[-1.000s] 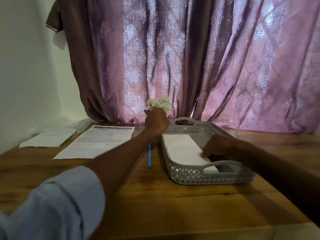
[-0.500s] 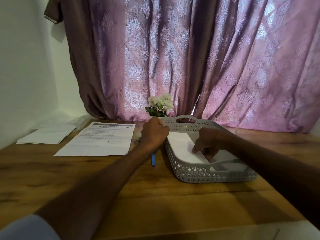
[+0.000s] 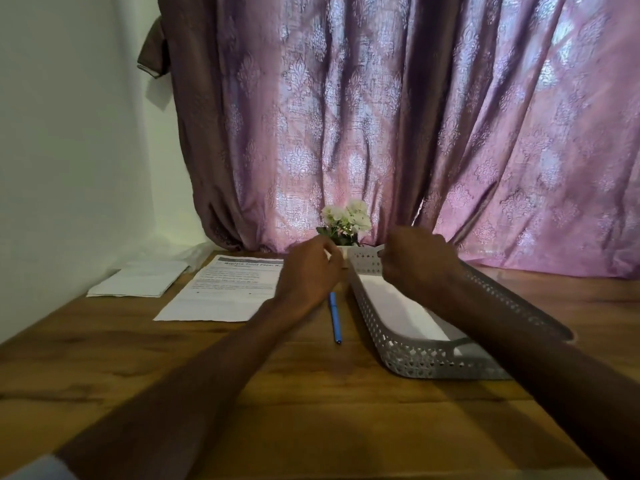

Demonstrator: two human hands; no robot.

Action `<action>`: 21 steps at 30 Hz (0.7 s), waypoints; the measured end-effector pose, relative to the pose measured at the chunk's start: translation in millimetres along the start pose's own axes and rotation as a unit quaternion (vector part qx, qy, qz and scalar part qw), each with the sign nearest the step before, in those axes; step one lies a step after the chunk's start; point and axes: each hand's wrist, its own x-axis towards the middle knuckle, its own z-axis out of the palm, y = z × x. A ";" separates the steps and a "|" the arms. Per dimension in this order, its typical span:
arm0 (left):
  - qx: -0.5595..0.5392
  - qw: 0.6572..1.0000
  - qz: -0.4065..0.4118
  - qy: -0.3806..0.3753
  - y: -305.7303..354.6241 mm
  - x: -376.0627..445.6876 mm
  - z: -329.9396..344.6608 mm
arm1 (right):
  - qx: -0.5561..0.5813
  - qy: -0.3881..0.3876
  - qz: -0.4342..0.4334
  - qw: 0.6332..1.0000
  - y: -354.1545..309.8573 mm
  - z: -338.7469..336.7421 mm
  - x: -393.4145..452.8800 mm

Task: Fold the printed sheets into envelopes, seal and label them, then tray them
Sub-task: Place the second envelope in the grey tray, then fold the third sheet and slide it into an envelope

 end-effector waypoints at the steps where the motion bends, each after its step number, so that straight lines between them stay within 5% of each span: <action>1: 0.026 0.999 0.023 0.001 -7.4 0.4 -14.8 | 0.034 0.041 -0.022 0.998 -17.8 -1.3 -2.6; 5: 0.178 0.982 0.063 0.001 -60.6 -8.0 -81.5 | 0.185 0.030 -0.102 0.977 -99.8 16.4 -18.2; 10: 0.259 0.961 -0.095 -0.001 -128.5 -28.7 -133.2 | 0.182 -0.127 -0.146 0.964 -170.7 73.6 -12.9; 14: 0.272 0.955 -0.119 -0.011 -136.3 -21.7 -133.3 | 0.165 -0.191 -0.153 0.955 -188.7 97.5 -10.0; 21: 0.363 0.908 -0.181 -0.107 -155.7 -23.4 -130.6 | 0.202 -0.149 -0.161 0.955 -183.0 96.5 -14.6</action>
